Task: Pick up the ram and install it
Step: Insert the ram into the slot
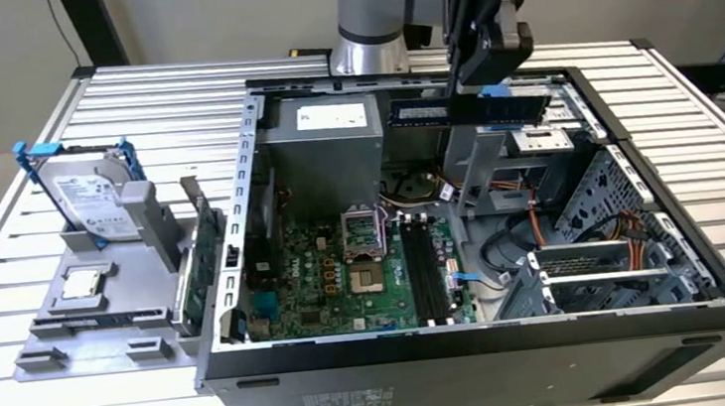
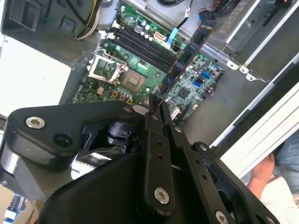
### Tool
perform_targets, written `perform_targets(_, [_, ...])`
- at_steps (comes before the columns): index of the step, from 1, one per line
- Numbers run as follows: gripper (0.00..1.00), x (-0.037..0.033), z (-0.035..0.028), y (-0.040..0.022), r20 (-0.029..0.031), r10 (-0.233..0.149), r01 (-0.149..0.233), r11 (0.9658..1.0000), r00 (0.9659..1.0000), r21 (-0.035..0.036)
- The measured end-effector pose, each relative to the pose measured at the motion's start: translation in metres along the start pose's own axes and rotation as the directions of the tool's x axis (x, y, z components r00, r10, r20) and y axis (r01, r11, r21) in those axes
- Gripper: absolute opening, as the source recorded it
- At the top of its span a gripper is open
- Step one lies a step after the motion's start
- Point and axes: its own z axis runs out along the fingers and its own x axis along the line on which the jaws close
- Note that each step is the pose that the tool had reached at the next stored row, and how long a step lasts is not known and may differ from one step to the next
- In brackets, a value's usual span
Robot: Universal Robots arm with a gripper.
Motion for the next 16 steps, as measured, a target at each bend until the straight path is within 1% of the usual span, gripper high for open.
perform_targets(8, [0.0,-0.0197,0.0028,0.0005,0.0001,0.007,-0.007,1.0,1.0,0.0])
perform_targets(9, [0.0,-0.0214,0.0032,0.0005,0.0002,0.008,-0.008,1.0,1.0,-0.0001])
perform_targets(12, [0.0,-0.0212,0.0036,-0.0017,0.0003,0.007,-0.007,1.0,1.0,-0.0005])
perform_targets(16, [0.0,-0.0214,0.0042,-0.002,0.0005,0.007,-0.007,1.0,1.0,-0.0006])
